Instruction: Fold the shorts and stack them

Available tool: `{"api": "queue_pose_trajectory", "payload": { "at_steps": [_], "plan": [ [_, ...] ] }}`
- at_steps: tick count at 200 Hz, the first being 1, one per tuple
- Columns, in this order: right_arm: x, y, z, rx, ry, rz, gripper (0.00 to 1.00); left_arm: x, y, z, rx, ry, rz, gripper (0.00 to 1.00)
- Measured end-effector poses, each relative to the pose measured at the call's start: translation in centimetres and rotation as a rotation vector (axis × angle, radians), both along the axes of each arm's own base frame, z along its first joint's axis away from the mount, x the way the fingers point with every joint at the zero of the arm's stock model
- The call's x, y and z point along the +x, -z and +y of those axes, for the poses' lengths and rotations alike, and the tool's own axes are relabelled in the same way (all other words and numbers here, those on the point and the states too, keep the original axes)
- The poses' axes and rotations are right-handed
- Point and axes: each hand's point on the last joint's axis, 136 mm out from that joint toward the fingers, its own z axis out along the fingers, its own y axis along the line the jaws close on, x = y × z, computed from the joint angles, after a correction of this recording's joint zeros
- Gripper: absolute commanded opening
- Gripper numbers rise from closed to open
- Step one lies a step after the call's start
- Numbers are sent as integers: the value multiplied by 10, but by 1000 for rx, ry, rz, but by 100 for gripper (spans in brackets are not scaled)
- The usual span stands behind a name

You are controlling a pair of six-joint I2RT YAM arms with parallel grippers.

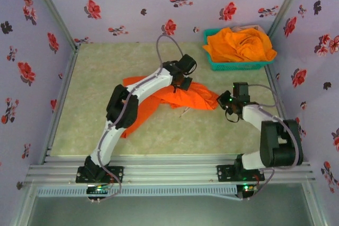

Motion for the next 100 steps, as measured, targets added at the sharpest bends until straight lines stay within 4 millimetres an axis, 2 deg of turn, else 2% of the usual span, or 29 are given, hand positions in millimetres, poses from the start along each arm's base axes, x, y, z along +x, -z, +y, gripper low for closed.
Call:
{"api": "queue_pose_trajectory", "payload": {
  "at_steps": [13, 46, 72, 100],
  "plan": [
    [1, -20, -2, -13, -3, -58, 0, -1, -26, 6, -25, -9, -46, 0],
    [-2, -82, -4, -38, -19, -212, 0, -8, -114, 24, -141, -36, -202, 0],
    [-10, -151, -2, -47, -39, -370, 0, -22, -177, 44, -239, -52, -320, 0],
    [-30, -232, 2, -52, -60, -535, 0, -37, -228, 75, -296, -83, -430, 0]
  ]
}}
